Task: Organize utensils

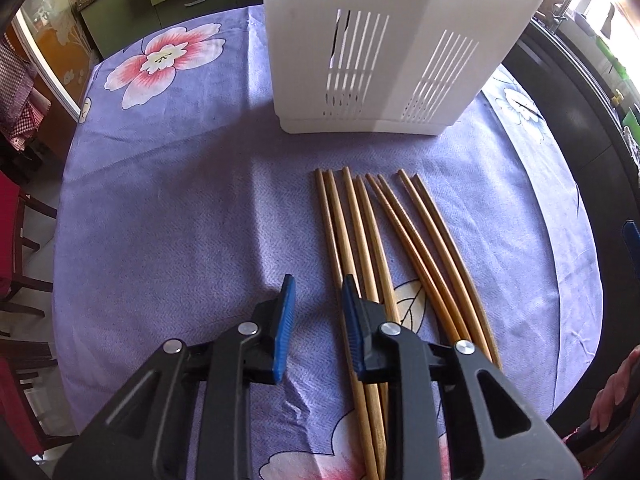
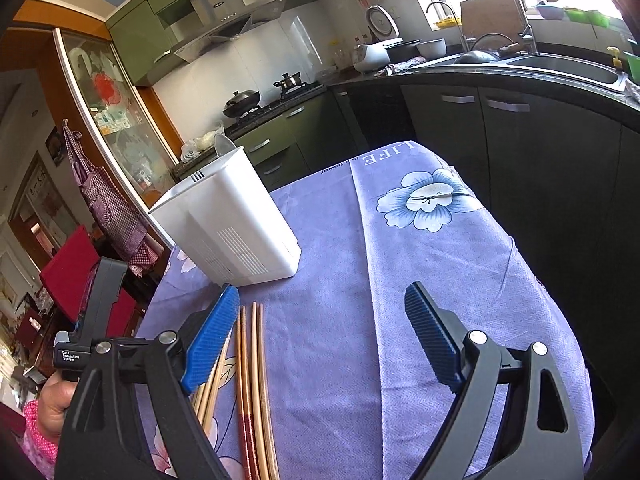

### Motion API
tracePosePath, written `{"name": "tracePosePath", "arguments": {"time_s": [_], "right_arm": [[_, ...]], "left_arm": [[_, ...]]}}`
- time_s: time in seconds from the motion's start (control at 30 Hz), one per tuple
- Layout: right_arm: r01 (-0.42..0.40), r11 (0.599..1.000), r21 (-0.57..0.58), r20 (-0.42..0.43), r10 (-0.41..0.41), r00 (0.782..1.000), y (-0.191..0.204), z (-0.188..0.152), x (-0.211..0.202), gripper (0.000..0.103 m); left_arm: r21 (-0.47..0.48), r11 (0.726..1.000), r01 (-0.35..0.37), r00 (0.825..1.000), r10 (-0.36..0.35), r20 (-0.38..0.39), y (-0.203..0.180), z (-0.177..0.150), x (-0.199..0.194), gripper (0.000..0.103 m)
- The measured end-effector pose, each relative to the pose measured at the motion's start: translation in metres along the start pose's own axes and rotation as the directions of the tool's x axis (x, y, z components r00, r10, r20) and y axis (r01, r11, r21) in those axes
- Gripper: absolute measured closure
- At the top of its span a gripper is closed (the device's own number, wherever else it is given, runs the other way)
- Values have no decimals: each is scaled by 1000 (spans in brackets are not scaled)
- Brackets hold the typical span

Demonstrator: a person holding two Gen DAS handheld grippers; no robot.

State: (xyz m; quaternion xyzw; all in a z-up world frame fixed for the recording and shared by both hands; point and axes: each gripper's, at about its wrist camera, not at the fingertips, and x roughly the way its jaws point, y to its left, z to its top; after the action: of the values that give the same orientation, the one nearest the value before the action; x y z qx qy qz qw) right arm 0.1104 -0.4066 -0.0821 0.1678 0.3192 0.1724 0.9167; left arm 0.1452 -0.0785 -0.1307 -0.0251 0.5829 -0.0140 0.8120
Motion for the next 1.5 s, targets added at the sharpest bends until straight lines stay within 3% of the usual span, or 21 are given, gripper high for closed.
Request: {"name": "tracePosePath", "arguments": {"time_s": [0.23,0.33,0.43,0.6,0.73,0.83,0.9,0.97,1.0,1.03,1.13,1.3,1.5], "right_arm": [[-6,1000,-4,-17,6,1000,3,1,4,18],[-5,1000,-12,-24,4,1000,5,1,6,18],[-4,1000,-20,-41,3,999,6,2,9,18],[-49,988,-146,-177,23,984,26,3,36,15],[-80,947,-312,-268,-7,963,51,0,68,11],[-98,932,-348,-336,-26,942,57,-7,97,8],[-79,926,-368,-337,-54,940,60,-9,109,8],[-26,914,-405,-320,-115,941,64,-12,118,16],[-12,911,-413,-316,-131,940,65,-13,123,36],[-1,906,-422,-323,-150,934,65,-15,128,49],[-22,902,-431,-364,-151,919,67,-20,139,63],[-47,888,-456,-373,-143,917,76,-24,146,70],[-49,866,-497,-374,-163,913,90,-26,152,70]], "left_arm": [[26,1000,2,1000,-2,-18,-10,-2,4,80],[28,1000,-6,1000,7,-21,-9,0,4,95],[43,999,-9,1000,10,-22,-10,-1,4,96],[37,999,9,1000,-8,-24,-4,-1,1,97],[22,1000,22,1000,-22,1,6,-1,-8,97],[15,1000,20,999,-21,26,12,0,-16,97],[19,1000,22,999,-23,32,15,0,-19,97],[21,999,26,999,-27,35,17,0,-21,97],[22,999,29,999,-30,36,19,0,-21,97],[22,999,33,999,-34,38,20,0,-22,97],[20,999,38,998,-39,48,18,-1,-22,97],[20,999,44,997,-45,59,18,-2,-24,97],[22,999,46,996,-47,70,19,-4,-27,96]]}}
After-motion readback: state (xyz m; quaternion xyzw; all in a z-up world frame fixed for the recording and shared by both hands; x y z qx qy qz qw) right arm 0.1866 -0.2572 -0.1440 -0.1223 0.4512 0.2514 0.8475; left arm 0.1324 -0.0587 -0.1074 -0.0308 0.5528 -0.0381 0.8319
